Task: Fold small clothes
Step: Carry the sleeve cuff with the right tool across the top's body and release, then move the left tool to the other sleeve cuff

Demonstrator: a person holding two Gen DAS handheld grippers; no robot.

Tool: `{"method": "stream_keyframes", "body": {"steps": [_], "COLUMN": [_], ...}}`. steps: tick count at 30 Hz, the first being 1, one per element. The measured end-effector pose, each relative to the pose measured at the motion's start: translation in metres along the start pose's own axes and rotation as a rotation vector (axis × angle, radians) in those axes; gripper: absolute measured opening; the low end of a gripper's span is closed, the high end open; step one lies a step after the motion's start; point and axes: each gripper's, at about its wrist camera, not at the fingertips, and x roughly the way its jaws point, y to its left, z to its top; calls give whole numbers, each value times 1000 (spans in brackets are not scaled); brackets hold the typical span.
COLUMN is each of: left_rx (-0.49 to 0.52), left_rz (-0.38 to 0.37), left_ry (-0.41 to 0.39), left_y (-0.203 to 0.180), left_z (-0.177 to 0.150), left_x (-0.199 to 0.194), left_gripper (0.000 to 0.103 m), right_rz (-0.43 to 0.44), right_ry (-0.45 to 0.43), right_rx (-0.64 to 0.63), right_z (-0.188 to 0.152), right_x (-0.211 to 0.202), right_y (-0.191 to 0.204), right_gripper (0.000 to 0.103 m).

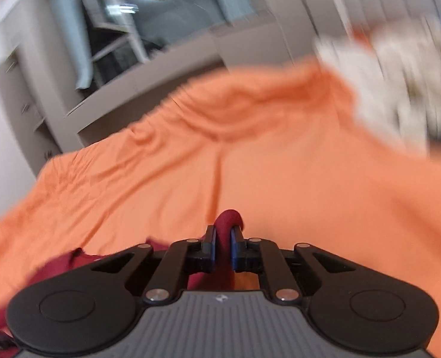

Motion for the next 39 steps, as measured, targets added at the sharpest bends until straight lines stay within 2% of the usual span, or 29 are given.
{"method": "stream_keyframes", "body": {"steps": [2, 5, 6, 7, 9, 13, 15, 18, 20, 24, 27, 35, 37, 39], "left_rx": [52, 92, 94, 92, 85, 84, 82, 77, 73, 70, 70, 63, 60, 59], "left_rz": [20, 46, 49, 48, 47, 49, 50, 47, 45, 45, 44, 41, 38, 37], "left_ry": [19, 17, 18, 20, 26, 26, 25, 25, 26, 27, 28, 30, 31, 33], "left_y": [-8, -13, -13, -13, -13, -13, -14, -13, -12, -12, -12, -10, -10, -10], "left_z": [-2, -4, -5, -5, -4, -5, -5, -6, -6, -5, -5, -5, -5, -6], "left_x": [4, 3, 3, 3, 4, 4, 4, 2, 2, 2, 2, 1, 0, -2], "left_gripper": [103, 103, 103, 103, 103, 103, 103, 103, 103, 103, 103, 103, 103, 103], "right_rz": [-19, -55, -63, -67, -69, -87, -77, -81, -86, -96, -107, -40, -20, -17], "right_ry": [-2, 88, 119, 135, 143, 241, 309, 356, 359, 281, 252, 281, 327, 366], "right_rx": [-40, -20, -12, -1, 12, -87, -193, -350, -450, -604, -643, -312, -259, -257], "right_z": [0, -11, -14, -16, -16, -19, -27, -51, -67, -86, -89, -63, -68, -75], "right_x": [-2, 4, 4, 0, -14, -42, -47, -58, -61, -58, -55, -97, -100, -97], "right_y": [7, 2, -2, -6, -13, -15, -7, 9, 23, 53, 63, 33, 24, 20], "right_gripper": [11, 19, 28, 41, 55, 73, 75, 75, 73, 55, 7, 5, 5, 5]}}
